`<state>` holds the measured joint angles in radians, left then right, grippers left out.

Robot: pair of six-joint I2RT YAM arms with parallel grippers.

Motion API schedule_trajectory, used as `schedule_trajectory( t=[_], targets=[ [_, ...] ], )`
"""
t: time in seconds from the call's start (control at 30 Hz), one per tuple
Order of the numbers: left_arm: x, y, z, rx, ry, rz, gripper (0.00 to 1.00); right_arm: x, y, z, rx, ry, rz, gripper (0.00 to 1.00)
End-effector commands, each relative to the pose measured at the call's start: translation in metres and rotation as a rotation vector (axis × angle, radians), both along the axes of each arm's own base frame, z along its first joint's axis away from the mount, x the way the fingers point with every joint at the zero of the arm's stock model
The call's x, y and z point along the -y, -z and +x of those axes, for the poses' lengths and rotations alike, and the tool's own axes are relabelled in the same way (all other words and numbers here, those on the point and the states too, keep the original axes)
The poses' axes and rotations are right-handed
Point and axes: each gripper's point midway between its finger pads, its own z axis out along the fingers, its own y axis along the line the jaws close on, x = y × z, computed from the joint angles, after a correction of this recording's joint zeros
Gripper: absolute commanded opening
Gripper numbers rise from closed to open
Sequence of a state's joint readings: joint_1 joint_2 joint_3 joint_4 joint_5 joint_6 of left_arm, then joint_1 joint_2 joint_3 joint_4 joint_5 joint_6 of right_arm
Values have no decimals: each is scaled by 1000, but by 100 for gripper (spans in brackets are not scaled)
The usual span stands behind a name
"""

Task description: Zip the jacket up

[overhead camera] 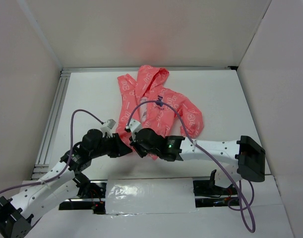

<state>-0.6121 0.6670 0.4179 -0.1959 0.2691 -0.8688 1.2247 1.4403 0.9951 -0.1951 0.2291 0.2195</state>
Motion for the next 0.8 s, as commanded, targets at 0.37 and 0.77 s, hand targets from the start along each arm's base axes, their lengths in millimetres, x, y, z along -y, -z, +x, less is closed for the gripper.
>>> schedule_trajectory(
  t=[0.37, 0.77],
  targets=[
    [8, -10, 10, 38, 3, -22, 7, -14, -34, 2, 17, -13, 107, 0],
    [-7, -2, 0, 2, -42, 10, 0, -4, -32, 31, 76, 129, 32, 0]
  ],
)
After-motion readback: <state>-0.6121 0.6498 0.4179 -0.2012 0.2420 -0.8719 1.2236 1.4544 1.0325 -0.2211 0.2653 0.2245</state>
